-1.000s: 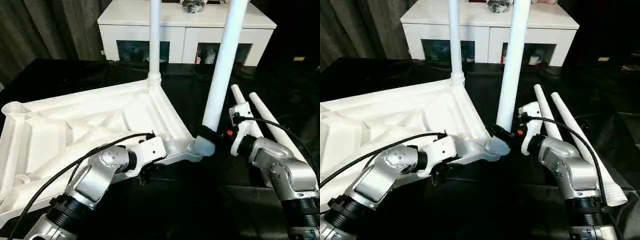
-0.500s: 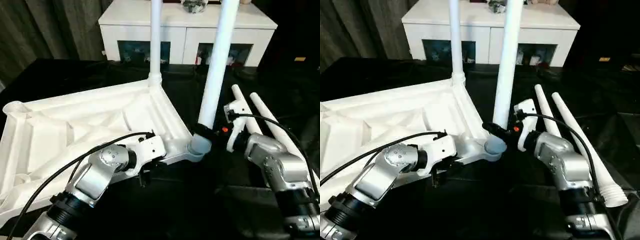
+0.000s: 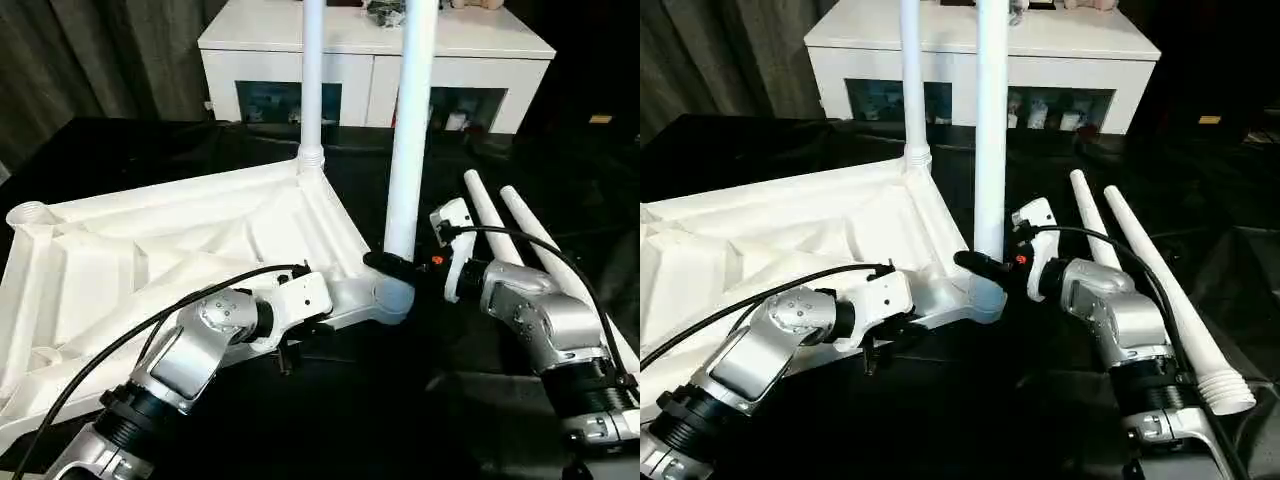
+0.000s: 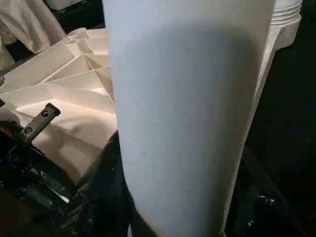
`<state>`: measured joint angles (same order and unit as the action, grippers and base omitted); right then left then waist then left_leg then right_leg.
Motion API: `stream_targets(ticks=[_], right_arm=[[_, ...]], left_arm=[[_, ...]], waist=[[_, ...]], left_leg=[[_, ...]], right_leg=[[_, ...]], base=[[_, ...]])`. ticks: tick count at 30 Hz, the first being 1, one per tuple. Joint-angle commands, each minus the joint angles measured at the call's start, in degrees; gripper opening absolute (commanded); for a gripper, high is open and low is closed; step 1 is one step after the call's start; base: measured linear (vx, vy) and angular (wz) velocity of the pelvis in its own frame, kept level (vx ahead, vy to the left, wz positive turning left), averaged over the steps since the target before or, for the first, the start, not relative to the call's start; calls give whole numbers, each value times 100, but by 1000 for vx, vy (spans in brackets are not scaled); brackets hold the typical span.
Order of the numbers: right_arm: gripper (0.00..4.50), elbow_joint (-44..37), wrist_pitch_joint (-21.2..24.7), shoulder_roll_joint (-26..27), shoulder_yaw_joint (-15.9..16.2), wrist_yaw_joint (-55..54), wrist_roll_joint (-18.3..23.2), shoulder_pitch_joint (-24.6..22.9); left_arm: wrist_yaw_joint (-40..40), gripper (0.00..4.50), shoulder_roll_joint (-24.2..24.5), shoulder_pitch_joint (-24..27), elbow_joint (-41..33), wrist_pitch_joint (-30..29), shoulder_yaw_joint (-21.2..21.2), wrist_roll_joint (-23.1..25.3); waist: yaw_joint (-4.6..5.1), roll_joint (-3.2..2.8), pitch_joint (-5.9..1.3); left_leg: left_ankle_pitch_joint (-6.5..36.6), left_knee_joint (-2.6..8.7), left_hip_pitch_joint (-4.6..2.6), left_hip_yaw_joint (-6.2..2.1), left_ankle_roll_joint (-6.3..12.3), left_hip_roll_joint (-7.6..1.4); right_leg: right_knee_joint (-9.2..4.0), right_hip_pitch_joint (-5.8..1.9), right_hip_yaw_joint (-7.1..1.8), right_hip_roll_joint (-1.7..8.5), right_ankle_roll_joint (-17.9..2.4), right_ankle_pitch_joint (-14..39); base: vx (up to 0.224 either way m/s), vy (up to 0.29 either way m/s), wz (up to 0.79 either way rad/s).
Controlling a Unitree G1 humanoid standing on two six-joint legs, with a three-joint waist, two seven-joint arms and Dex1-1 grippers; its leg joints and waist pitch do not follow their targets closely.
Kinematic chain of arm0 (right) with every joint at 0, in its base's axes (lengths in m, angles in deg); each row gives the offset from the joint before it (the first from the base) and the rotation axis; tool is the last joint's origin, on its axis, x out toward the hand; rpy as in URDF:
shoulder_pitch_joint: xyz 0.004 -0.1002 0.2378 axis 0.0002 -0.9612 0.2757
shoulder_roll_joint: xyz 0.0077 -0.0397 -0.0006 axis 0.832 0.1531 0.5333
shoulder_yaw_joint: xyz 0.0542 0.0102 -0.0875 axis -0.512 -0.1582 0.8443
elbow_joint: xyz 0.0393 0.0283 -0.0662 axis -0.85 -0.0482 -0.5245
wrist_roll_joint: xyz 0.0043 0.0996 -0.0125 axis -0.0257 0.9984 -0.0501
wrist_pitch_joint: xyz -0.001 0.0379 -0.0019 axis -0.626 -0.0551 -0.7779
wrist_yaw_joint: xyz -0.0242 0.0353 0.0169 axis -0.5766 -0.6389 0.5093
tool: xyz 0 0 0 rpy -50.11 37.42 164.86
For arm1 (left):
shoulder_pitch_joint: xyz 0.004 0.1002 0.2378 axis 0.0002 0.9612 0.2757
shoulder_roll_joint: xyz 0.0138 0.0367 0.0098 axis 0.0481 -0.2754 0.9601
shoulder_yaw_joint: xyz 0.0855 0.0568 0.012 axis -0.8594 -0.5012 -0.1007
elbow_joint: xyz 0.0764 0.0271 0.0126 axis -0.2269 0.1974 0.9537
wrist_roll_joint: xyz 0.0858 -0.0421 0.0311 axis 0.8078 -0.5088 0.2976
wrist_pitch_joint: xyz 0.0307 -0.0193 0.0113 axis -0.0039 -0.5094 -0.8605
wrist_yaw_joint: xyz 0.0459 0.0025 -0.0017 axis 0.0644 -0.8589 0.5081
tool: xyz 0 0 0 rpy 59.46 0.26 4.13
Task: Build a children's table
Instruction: Insert table leg to table base
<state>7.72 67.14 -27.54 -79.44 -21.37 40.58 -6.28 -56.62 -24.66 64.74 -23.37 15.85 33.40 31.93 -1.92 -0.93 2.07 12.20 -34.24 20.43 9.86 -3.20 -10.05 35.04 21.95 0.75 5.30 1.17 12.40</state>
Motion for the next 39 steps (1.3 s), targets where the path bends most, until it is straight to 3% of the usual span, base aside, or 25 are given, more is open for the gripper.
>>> stream_targets(ticks=[1,9,10,14,15,16,17,19,25,29,30,31,33,36,39], right_arm=[[188,247,-40,30,-130,-81,-35,-31],[188,10,-100,241,-559,-224,338,-730],[188,-52,-131,299,-628,-270,402,-861],[188,-289,-444,580,-908,-570,500,-1334],[188,-393,-713,738,-1041,-762,503,-1524],[188,-425,-890,799,-1090,-879,458,-1593],[188,-461,-1030,847,-1123,-955,432,-1656],[188,-521,-1430,874,-1108,-1063,250,-1778],[187,-651,-2132,860,-917,-1144,-224,-2033],[187,-664,-2212,834,-718,-1067,-306,-2115],[187,-666,-2186,801,-639,-1022,-324,-2127],[187,-668,-2174,754,-555,-1003,-393,-2130],[187,-675,-2162,671,-390,-919,-522,-2132],[187,-642,-2162,617,-283,-861,-610,-2100],[187,-528,-2301,560,-200,-782,-739,-2019]], left_arm=[[98,0,67,162,265,47,-124,71],[265,0,1,182,243,44,-1,25],[297,0,-17,186,245,50,22,10],[391,0,-83,190,250,60,86,-37],[435,0,-108,195,252,67,108,-44],[450,0,-118,194,257,73,116,-47],[466,0,-123,196,263,87,125,-49],[490,0,-138,193,271,95,141,-59],[524,0,-130,170,288,145,152,-60],[560,0,-137,161,298,180,151,-46],[566,0,-137,161,297,182,148,-41],[579,0,-136,160,299,188,145,-29],[605,0,-133,166,300,208,143,-11],[638,0,-154,176,290,203,149,-8],[662,0,-168,186,272,202,147,-1]], waist=[[4,156,-271],[-15,145,-273],[-18,117,-270],[-23,106,-254],[-19,59,-248],[-4,72,-240],[-7,39,-244],[-1,60,-243],[5,19,-246],[15,60,-234],[11,48,-232],[21,89,-227],[20,69,-221],[16,118,-227],[41,159,-206]], left_leg=[[489,397,2,-9,477,-225],[521,408,-4,-10,459,-231],[538,414,1,-16,451,-228],[789,450,-5,-20,354,-235],[909,471,-3,-33,289,-235],[1060,480,-9,-29,228,-237],[1072,489,-11,-41,190,-239],[1194,502,-12,-41,123,-236],[1238,512,-8,-44,140,-231],[1323,525,19,-51,170,-230],[1347,530,17,-54,170,-232],[1373,528,14,-49,181,-234],[1385,535,20,-56,173,-236],[1300,530,32,-57,204,-242],[1554,547,26,-61,164,-249]], right_leg=[[-362,-193,-112,208,-1527,431],[-370,-187,-115,205,-1470,409],[-371,-189,-114,203,-1463,436],[-417,-170,-117,202,-1356,728],[-429,-164,-118,208,-1322,902],[-457,-145,-123,202,-1257,1076],[-458,-151,-124,210,-1230,1122],[-480,-138,-125,202,-1148,1251],[-484,-125,-131,187,-1106,1105],[-497,-134,-131,193,-1063,1257],[-498,-132,-131,196,-1054,1309],[-511,-126,-131,192,-1023,1382],[-513,-119,-134,196,-1001,1449],[-500,-125,-137,202,-972,1415],[-545,-89,-138,220,-882,1854]], base=[[0,0,0],[0,0,0],[0,0,0],[0,0,0],[0,0,0],[0,0,0],[0,0,0],[0,0,0],[0,0,0],[0,0,0],[0,0,0],[0,0,0],[0,0,0],[0,0,0],[0,0,0]])
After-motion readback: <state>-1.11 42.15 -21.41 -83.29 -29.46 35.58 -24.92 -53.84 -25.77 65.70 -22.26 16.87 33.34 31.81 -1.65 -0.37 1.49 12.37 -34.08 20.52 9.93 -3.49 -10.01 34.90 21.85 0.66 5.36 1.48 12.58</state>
